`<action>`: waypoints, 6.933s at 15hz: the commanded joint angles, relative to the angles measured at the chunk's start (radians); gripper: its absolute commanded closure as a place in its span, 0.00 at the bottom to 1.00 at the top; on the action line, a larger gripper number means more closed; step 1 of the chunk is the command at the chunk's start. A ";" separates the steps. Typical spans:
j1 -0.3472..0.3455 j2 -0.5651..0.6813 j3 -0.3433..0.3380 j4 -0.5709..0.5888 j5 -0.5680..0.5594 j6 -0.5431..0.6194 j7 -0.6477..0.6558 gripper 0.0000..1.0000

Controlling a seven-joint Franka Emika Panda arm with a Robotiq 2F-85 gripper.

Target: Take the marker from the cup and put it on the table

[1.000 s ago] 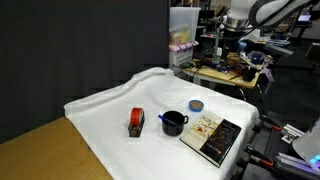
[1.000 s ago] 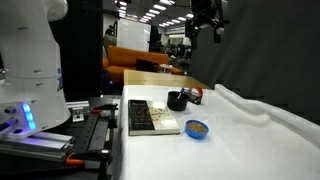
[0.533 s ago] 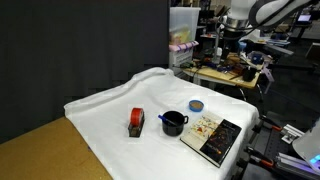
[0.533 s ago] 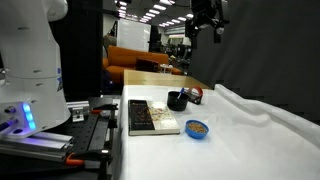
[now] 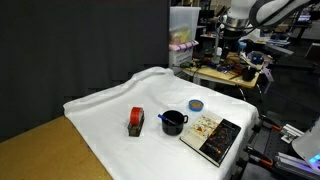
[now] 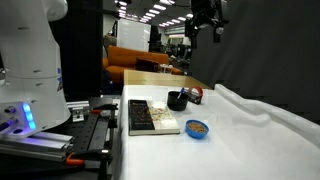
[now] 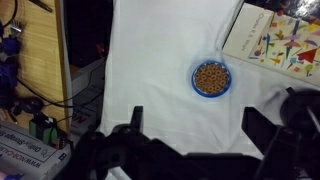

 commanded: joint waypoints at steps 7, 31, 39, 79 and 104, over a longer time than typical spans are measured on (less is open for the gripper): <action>0.014 0.044 0.092 0.068 -0.058 -0.003 0.090 0.00; 0.046 0.124 0.153 0.135 -0.112 -0.036 0.151 0.00; 0.103 0.178 0.183 0.169 -0.136 -0.017 0.179 0.00; 0.249 0.440 0.225 0.400 -0.221 -0.147 0.250 0.00; 0.291 0.587 0.228 0.444 -0.061 -0.198 0.054 0.00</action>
